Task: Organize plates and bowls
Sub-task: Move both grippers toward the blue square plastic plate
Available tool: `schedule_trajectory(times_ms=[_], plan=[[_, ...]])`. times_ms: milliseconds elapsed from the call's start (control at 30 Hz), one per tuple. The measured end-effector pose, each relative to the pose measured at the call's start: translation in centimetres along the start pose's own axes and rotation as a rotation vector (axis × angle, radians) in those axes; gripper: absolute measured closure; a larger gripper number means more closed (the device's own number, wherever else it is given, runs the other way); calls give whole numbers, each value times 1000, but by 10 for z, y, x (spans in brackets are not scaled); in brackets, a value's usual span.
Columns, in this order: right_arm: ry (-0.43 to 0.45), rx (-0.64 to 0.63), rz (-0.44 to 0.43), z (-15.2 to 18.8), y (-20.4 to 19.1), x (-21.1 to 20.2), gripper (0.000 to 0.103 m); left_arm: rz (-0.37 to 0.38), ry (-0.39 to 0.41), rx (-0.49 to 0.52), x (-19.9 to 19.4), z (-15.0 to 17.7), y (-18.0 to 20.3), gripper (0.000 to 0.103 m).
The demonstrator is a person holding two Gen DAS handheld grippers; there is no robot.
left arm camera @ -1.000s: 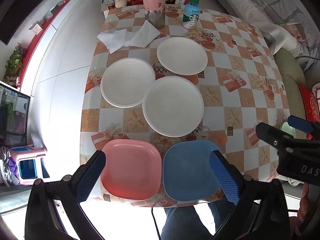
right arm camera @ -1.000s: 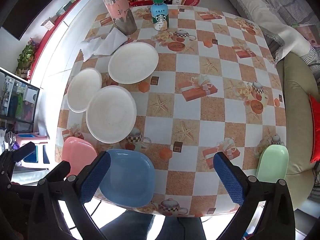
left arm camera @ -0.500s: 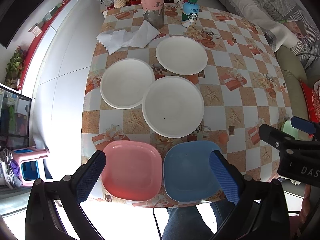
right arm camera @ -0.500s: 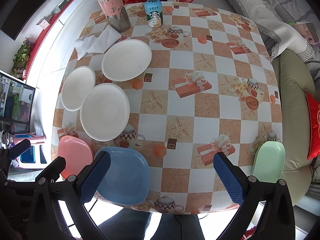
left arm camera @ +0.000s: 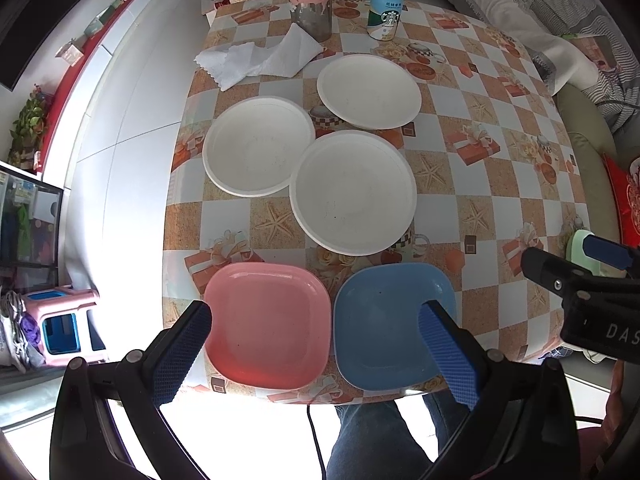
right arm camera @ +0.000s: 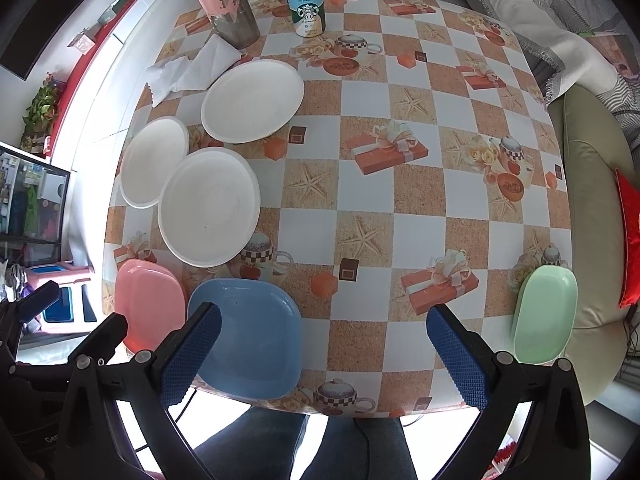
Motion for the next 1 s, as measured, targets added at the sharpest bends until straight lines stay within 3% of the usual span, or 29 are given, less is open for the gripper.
schedule_trajectory(times_ms=[133, 733, 1000], plan=[[-14, 14, -2, 3, 1, 3, 0, 24, -32, 15, 3, 5, 5, 0], [-84, 99, -4, 27, 22, 17, 0, 8, -15, 118, 11, 10, 34, 0], [-113, 103, -3, 36, 24, 26, 0, 14, -43, 116, 20, 16, 37, 0]])
Point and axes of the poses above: each gripper's, at about its wrist camera, not at the fingertips, and x roughly the way its jaws point, y to its right, z to its underside, the point moved 10 cm from there along x, roughly the way its jaws point, and after that the axes turned 4 degrees about -z, right-handed, at the moved point
